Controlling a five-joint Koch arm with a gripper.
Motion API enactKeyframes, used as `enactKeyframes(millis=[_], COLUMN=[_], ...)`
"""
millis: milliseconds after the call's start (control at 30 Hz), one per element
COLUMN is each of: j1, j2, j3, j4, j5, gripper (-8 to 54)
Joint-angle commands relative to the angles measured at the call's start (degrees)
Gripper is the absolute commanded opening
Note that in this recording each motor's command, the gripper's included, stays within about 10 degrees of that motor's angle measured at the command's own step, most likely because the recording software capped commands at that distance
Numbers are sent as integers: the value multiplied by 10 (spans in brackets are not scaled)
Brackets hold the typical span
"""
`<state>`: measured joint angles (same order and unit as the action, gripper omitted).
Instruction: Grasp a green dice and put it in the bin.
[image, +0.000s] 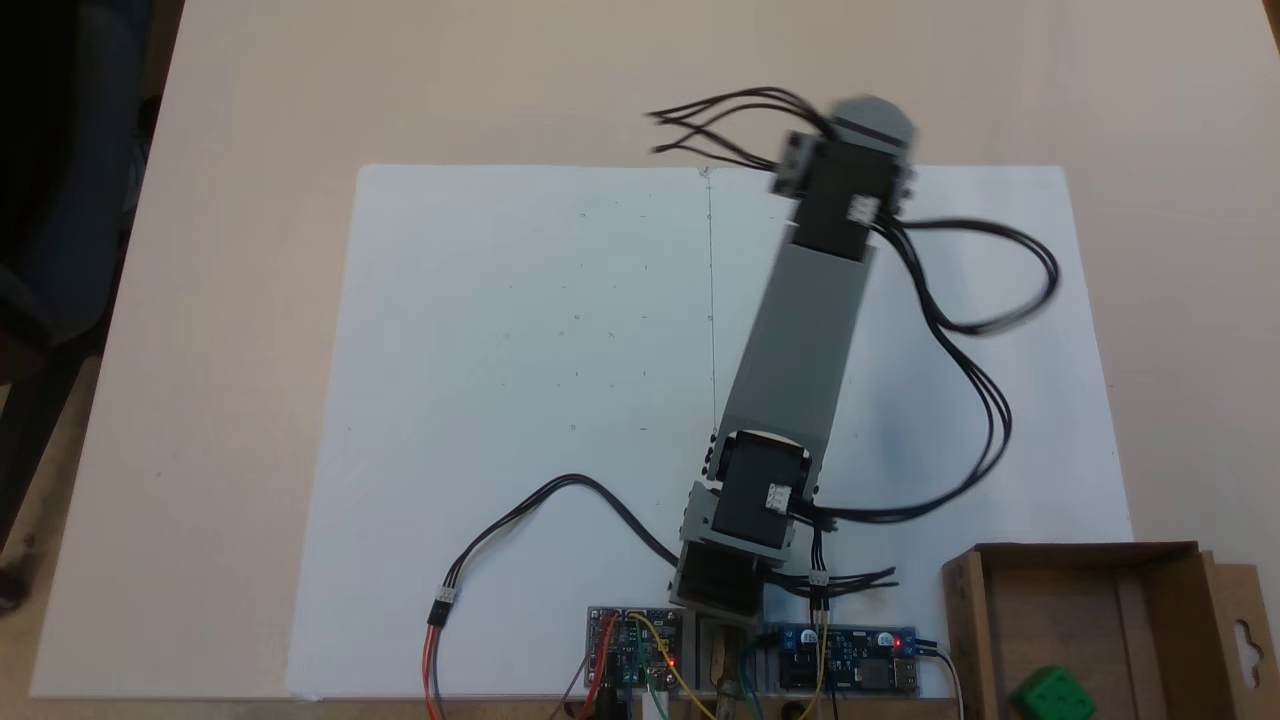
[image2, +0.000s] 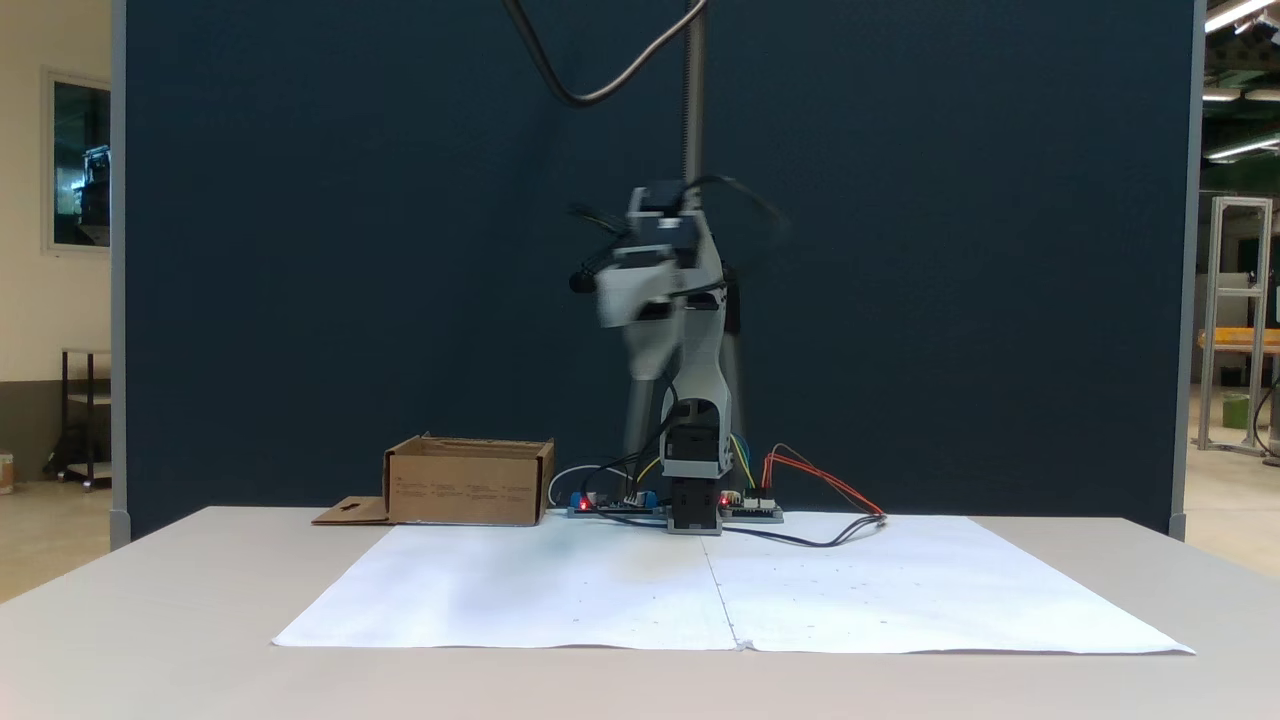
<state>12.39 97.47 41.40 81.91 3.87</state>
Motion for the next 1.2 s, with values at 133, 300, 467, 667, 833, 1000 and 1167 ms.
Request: enactKeyframes(millis=[133, 300, 467, 667, 833, 1000, 1167], j1=[-139, -168, -235, -207, -142, -134, -133], j2=[18, 18, 18, 44, 113, 188, 236], j3=[-13, -12, 1, 51, 250, 439, 628], j4=[-66, -78, -79, -142, -255, -367, -482], j5=[40, 38, 38, 36, 19, -4, -63], gripper=[434, 433, 433, 433, 432, 446, 449])
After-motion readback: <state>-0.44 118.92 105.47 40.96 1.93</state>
